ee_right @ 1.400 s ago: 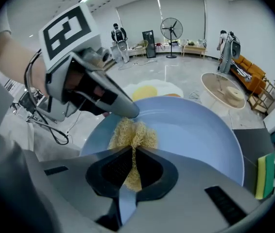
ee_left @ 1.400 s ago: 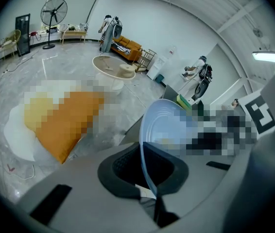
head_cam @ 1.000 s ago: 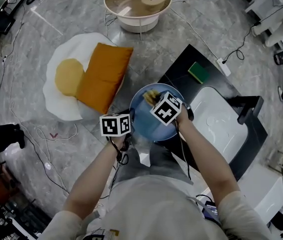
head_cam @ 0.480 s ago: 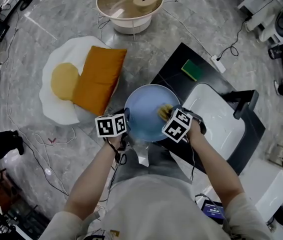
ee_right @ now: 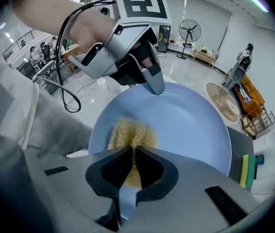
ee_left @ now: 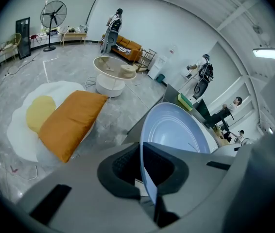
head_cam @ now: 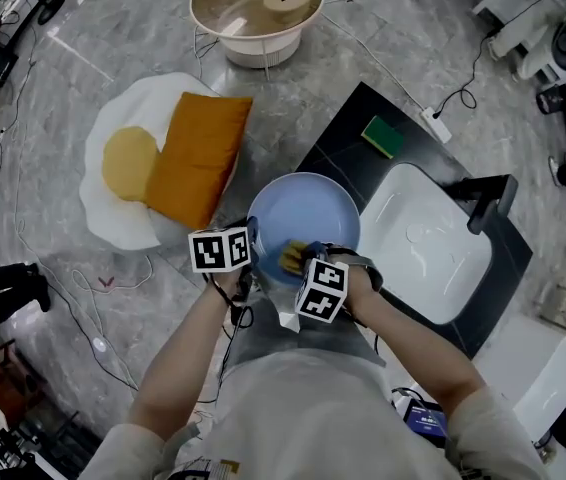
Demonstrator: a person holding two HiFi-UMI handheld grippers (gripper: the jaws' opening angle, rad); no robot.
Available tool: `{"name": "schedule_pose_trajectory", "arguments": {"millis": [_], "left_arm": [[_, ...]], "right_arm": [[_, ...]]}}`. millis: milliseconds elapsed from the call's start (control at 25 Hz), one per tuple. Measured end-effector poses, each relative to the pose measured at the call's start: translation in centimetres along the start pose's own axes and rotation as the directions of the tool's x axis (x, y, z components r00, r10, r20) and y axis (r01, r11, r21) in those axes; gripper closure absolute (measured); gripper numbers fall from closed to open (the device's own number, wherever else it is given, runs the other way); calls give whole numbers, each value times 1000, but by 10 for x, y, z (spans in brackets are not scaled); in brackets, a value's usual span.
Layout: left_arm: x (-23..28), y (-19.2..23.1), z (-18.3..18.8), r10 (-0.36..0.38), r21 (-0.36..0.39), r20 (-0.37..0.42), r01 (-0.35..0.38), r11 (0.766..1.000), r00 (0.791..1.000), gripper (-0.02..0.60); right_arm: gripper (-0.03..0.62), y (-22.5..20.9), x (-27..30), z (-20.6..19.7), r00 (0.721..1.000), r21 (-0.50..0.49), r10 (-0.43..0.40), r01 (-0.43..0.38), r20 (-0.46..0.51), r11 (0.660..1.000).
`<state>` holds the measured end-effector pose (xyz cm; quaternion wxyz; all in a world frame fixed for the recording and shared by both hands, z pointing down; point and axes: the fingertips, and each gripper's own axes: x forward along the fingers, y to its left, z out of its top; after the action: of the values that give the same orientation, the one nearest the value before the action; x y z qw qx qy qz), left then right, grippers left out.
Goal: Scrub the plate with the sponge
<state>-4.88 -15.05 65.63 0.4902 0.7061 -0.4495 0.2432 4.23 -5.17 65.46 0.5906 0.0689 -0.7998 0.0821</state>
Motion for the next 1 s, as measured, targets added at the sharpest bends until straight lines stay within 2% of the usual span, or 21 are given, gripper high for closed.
{"name": "schedule_pose_trajectory", "arguments": {"millis": [320, 520, 640, 760, 1000], "left_arm": [[0, -4, -5, -33, 12, -32, 33, 999, 999, 554], [-1, -5, -7, -37, 13, -25, 38, 999, 999, 554], [1, -8, -7, -47, 37, -16, 48, 998, 999, 554], [-3, -3, -8, -27, 9, -13, 27, 1000, 1000, 554], [-3, -2, -7, 2, -32, 2, -2, 999, 1000, 554]], "right_arm": [[549, -37, 11, 42, 996, 19, -47, 45, 79, 999], [548, -90, 10, 52, 985, 56, -145, 141, 89, 988], [548, -119, 5, 45, 975, 65, -214, 209, 68, 976], [549, -136, -3, 28, 965, 82, -259, 257, 25, 963], [549, -131, -22, -33, 959, 72, -258, 267, -118, 961]]}}
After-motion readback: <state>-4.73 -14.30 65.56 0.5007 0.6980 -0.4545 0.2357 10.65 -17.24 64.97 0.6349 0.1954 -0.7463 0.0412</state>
